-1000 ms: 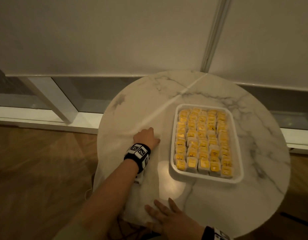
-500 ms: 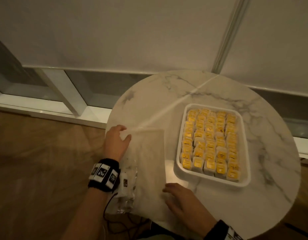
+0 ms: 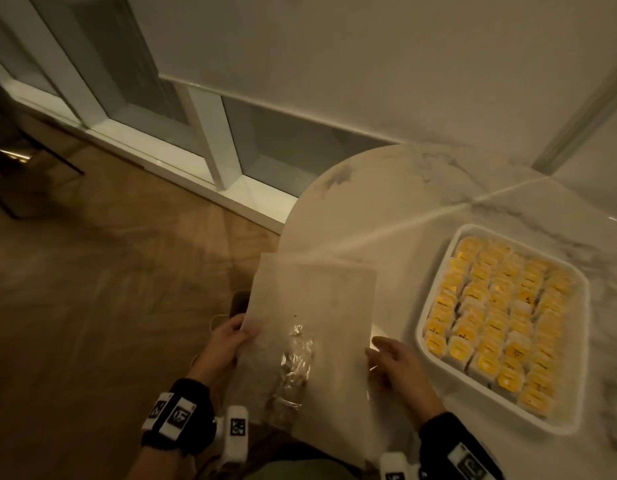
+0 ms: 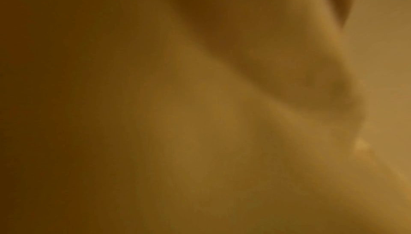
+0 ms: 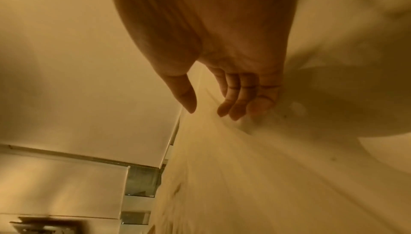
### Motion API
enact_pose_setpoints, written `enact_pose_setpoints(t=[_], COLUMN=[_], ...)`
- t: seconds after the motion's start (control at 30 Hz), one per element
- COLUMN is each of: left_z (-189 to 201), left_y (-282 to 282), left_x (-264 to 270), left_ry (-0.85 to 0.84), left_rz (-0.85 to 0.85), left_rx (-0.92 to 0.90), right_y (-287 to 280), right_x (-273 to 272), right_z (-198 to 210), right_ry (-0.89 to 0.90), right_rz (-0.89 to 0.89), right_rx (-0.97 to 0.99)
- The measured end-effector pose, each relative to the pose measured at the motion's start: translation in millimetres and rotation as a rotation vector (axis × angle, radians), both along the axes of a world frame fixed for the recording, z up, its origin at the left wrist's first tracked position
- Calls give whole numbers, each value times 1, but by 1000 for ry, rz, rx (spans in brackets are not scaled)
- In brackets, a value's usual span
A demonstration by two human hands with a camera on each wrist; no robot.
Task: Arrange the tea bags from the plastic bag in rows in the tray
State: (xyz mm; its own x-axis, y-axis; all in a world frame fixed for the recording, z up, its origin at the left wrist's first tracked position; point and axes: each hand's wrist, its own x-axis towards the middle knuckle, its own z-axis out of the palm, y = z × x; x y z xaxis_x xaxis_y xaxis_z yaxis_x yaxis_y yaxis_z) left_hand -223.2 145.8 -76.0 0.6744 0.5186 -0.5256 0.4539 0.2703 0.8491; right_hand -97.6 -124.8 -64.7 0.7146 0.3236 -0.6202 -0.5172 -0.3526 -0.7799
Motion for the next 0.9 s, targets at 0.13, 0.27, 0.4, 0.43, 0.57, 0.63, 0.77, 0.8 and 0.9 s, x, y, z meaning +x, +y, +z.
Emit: enact_pose_setpoints(t=[0.13, 0.27, 0.4, 0.43, 0.57, 0.63, 0.77, 0.8, 0.9], left_z=[6, 7, 11, 17, 48, 60, 78, 81, 85], left_y=[-7, -5, 3, 3, 4, 6, 6, 5, 3], left_x=[-11, -16, -15, -12, -3, -2, 4, 5, 10], left_ry=[-51, -131, -164, -172, -273, -333, -326, -329, -330], left_rz=[14, 41, 141, 150, 81, 28, -181, -212, -207], left_rx=[-50, -77, -24, -2, 116, 117, 282, 328, 482], right_y=[10, 16, 14, 13, 8, 2, -16, -19, -26], right_x=[3, 2, 3, 3, 4, 8, 20, 23, 24], right_z=[10, 14, 26, 32, 55, 64, 71, 72, 77], right_ry=[32, -103, -173, -198, -258, -307, -444, -492, -639], right_rz=[103, 160, -5, -35, -57, 19, 172, 194, 222], right_rx=[20, -40, 78, 116, 326, 376, 314, 260, 141])
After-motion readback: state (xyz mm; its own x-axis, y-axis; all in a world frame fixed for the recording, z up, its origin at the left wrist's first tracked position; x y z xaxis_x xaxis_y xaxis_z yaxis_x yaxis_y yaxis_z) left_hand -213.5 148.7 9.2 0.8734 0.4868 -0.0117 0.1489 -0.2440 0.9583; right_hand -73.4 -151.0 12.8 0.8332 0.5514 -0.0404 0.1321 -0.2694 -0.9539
